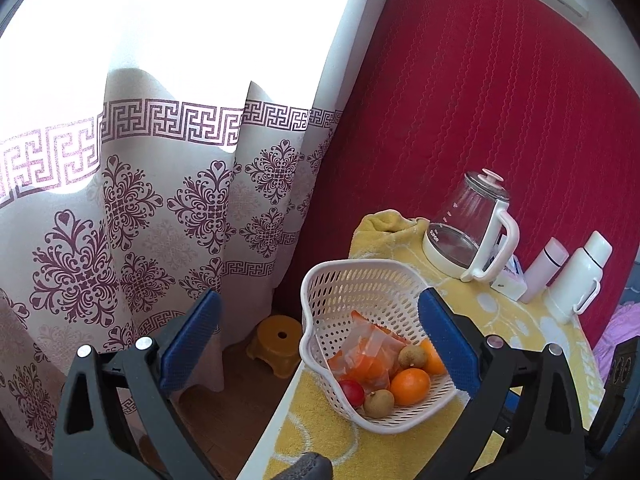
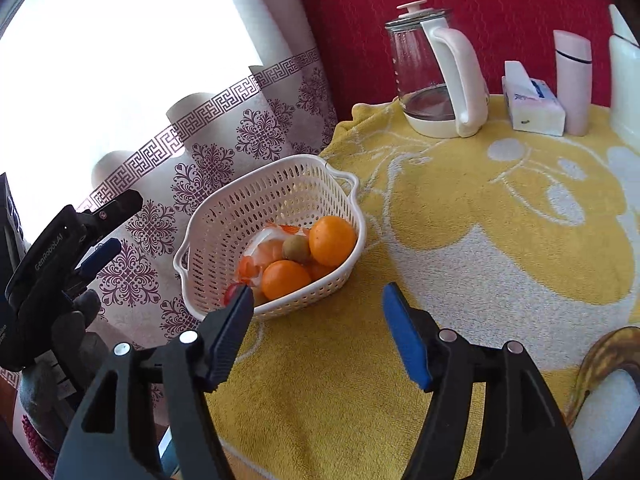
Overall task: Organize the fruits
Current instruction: 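Move the right tool over to the brown banana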
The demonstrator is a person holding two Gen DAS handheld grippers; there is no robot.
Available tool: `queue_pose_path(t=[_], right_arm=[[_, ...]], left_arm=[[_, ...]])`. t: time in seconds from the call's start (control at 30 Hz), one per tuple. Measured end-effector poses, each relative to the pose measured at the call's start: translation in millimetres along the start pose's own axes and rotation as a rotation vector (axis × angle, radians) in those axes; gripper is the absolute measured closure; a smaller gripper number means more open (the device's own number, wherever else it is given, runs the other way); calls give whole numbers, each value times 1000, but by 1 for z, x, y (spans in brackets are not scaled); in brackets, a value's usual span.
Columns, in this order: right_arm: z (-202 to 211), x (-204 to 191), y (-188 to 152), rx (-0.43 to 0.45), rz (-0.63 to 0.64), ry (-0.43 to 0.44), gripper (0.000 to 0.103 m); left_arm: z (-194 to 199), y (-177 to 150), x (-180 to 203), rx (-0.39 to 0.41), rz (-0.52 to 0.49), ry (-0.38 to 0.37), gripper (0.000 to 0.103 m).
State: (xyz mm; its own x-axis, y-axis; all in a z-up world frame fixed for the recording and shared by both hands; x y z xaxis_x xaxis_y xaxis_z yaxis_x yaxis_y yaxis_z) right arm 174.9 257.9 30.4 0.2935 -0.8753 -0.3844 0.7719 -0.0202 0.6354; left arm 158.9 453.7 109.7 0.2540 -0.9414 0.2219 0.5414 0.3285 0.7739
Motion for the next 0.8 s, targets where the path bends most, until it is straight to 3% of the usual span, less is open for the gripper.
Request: queue_pose_path(t=[0.43,0.8], right_arm=[[45,91,-16,46,-162,-140,30],[79,156,-44,31,-356,-123,29]], left_arm=[[7,-4,21,16,-75,18,3],[5,-14,39,-7,-121,-6,3]])
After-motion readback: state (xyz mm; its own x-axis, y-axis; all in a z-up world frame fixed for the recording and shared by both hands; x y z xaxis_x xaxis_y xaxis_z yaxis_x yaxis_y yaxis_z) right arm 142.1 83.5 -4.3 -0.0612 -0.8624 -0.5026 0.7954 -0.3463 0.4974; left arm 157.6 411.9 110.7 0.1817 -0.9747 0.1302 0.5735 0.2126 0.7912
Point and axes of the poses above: each gripper's, at about its wrist camera, not at the fingertips, and z roughly against the way its jaws point, x to its right, y to its top, the point moved 8 cm from there along -z, roughly the way its jaws point, and after that the axes turned 7 degrees about -x, right-handed, at the moved point
